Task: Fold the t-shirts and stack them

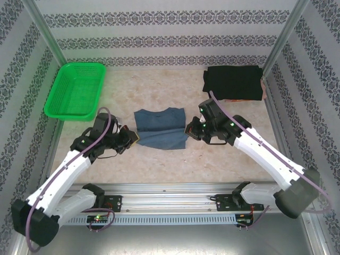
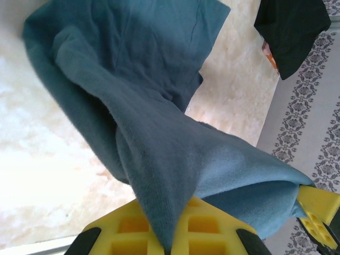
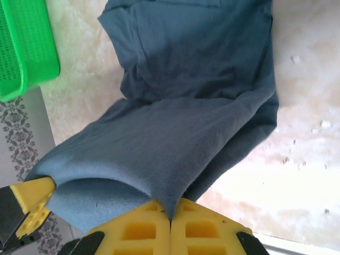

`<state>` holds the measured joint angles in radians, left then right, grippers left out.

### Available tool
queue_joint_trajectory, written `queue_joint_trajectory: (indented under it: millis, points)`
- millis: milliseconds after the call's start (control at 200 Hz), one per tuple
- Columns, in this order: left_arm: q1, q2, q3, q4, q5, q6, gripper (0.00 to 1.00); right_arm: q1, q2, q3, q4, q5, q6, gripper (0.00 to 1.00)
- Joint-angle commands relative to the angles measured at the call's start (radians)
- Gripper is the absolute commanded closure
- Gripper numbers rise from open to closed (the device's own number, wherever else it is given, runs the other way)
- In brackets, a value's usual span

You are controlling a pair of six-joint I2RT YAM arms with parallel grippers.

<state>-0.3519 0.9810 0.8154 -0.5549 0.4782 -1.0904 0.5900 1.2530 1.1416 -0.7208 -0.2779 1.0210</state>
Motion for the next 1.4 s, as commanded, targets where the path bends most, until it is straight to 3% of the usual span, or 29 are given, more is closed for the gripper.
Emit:
queue_joint_trajectory:
  millis: [0, 450, 844, 1394]
  points:
    - [0.056, 0.102, 0.022, 0.081, 0.088, 0.069, 1.0, -0.055, 0.088, 0.052, -0.01, -0.049, -0.096, 1.0]
    - [0.232, 0.407, 0.121, 0.21, 0.222, 0.139, 1.0, -0.17, 0.431, 0.232, 0.039, -0.137, -0.197, 1.0]
    - [0.262, 0.614, 0.214, 0.323, 0.26, 0.123, 1.0, -0.251, 0.615, 0.355, 0.014, -0.177, -0.241, 1.0]
    - [0.304, 0.847, 0.361, 0.387, 0.274, 0.108, 1.0, -0.311, 0.862, 0.607, -0.033, -0.223, -0.267, 0.91]
